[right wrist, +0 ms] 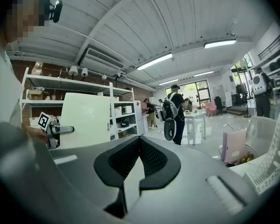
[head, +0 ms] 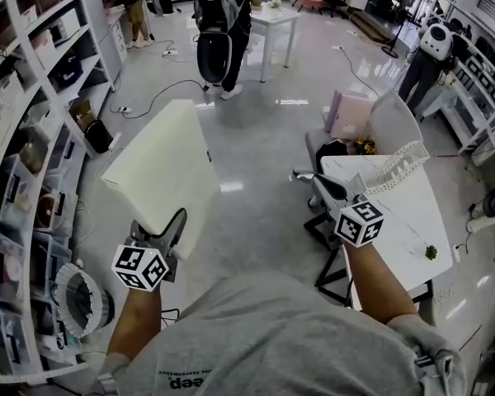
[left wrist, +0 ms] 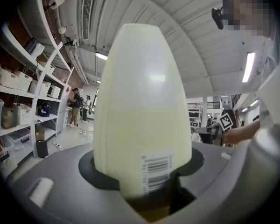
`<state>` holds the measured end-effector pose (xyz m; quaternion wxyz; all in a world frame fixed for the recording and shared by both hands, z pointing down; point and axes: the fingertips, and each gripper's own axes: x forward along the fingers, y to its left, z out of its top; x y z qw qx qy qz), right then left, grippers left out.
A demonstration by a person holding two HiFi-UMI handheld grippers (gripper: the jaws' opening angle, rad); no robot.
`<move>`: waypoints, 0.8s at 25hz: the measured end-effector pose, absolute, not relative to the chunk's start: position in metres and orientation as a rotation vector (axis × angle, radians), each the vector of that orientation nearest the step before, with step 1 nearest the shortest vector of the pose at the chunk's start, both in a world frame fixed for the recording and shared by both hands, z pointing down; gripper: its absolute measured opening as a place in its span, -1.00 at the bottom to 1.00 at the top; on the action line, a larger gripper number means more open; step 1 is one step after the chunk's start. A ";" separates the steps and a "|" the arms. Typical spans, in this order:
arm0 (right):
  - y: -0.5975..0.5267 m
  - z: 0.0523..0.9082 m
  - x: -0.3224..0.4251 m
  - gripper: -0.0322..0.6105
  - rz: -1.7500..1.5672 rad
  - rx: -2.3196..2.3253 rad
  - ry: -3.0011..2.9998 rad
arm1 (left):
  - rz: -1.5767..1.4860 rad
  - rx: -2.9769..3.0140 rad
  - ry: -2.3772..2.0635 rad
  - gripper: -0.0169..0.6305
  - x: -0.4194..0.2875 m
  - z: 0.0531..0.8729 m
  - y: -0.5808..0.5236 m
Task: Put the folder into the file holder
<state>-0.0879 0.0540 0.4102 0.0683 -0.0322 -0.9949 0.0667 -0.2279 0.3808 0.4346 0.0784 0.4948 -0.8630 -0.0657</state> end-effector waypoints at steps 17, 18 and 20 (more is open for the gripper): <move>-0.027 0.459 -0.274 -0.89 0.319 -0.161 -2.895 | -0.199 1.424 -2.509 0.13 -0.412 0.461 0.291; -0.038 0.460 -0.289 -0.89 0.324 -0.193 -2.890 | -0.198 1.407 -2.514 0.13 -0.422 0.461 0.278; -0.065 0.461 -0.319 -0.89 0.336 -0.259 -2.877 | -0.199 1.373 -2.528 0.13 -0.440 0.458 0.252</move>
